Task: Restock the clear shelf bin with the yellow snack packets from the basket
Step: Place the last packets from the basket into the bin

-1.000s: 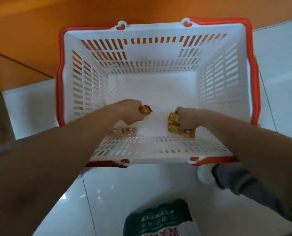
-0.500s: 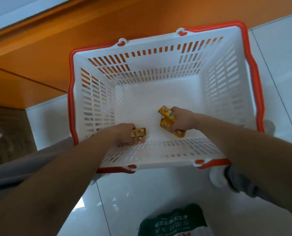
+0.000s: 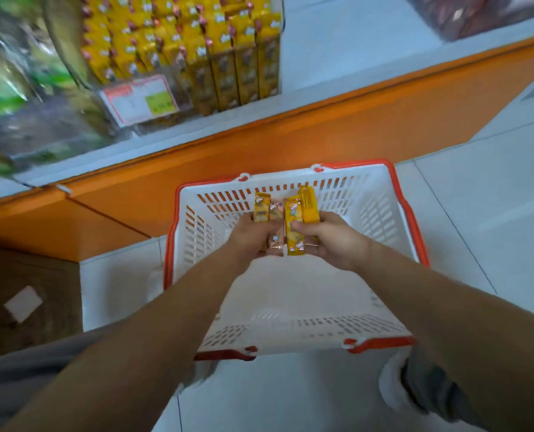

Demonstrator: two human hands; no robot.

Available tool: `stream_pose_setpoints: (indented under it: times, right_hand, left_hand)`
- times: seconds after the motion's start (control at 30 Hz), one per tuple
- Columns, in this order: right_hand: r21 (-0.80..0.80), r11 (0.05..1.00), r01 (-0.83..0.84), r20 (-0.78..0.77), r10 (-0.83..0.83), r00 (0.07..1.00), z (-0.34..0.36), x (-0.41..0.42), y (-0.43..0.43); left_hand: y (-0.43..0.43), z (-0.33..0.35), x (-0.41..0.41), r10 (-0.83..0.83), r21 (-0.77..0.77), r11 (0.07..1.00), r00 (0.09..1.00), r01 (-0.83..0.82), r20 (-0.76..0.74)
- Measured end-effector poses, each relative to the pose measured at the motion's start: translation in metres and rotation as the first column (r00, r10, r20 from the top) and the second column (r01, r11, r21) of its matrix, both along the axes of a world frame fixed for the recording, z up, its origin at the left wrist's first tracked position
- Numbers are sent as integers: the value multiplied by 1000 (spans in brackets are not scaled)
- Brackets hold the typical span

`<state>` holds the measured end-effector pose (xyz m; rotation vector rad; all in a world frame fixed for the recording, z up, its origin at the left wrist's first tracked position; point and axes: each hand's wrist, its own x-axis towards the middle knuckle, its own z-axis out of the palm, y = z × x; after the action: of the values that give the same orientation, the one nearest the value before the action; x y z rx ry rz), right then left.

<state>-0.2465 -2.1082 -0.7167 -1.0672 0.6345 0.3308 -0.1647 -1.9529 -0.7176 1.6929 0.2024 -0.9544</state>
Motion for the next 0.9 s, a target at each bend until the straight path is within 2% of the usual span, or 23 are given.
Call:
stream_pose_setpoints:
  times: [0.13,0.27,0.4,0.5,0.57,0.67,0.77,0.9]
  right_hand:
    - [-51,999,13,95,-8,995,79,7,-6]
    - [-152,987,-49,199,79,977,165,4,-13]
    - [-97,992,-75,353,105,930,227,-7,-10]
    - [-45,998,-37,433,52,900,251,-8,-6]
    - [-45,999,-9,450,28,893,257,-6,-4]
    - [-97,995,26,456,21,890,255,-1,2]
    - [-192,981,13,462,78,883,248,11,11]
    - [-213,976,-43,482,144,864,244,25,17]
  left_hand:
    - [-7,83,15,70,-54,996,993,-65,96]
    - [-7,176,21,33,-141,990,967,2,251]
    - [2,238,9,49,-211,977,926,33,374]
    - [2,259,-2,80,-236,972,901,25,426]
    - [-1,263,-9,122,-254,967,897,-11,424]
    - [-2,262,-14,147,-323,946,933,-35,329]
    - [2,259,-8,125,-350,936,958,-29,257]
    - [4,256,9,121,-334,942,960,-31,253]
